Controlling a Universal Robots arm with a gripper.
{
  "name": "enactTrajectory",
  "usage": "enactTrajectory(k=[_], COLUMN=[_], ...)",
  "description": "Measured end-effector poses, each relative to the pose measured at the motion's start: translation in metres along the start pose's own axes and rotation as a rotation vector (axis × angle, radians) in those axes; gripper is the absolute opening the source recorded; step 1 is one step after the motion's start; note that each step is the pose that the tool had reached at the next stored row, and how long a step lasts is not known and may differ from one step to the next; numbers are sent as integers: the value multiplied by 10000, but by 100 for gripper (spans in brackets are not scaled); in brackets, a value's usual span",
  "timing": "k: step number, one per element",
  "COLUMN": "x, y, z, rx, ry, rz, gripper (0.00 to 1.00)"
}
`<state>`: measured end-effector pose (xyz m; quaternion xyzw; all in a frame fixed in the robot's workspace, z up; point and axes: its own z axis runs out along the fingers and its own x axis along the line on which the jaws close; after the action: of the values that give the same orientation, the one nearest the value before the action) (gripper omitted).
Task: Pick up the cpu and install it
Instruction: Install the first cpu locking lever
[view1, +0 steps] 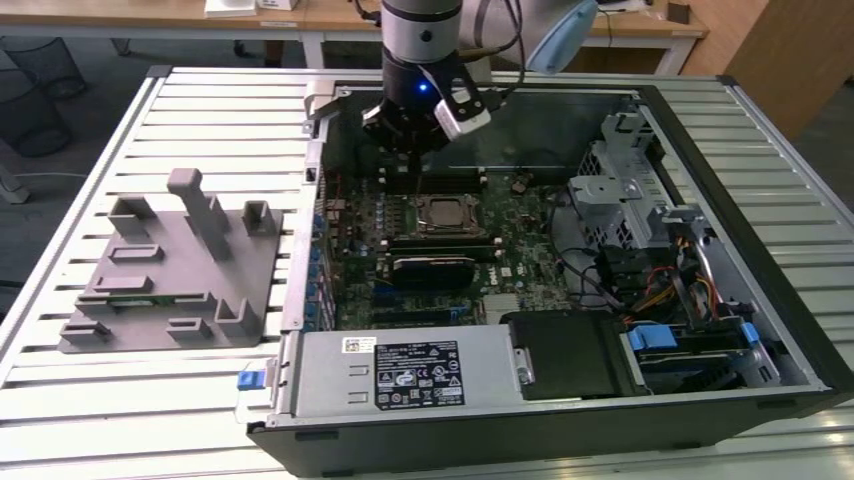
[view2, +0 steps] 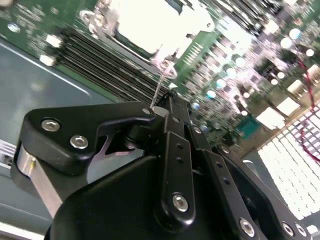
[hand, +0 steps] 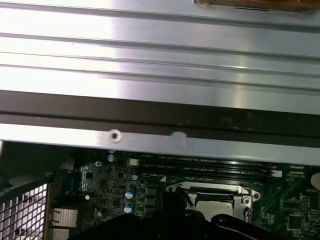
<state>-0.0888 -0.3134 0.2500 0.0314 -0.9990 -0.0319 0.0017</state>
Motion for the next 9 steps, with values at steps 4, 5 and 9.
enactTrajectory(k=[4, 5, 9], x=[-65, -65, -66], y=[-5, -5, -7], z=[0, 0, 1], rx=[1, 0, -235], ry=[1, 0, -18], rz=[-7, -6, -8], gripper=[11, 11, 11])
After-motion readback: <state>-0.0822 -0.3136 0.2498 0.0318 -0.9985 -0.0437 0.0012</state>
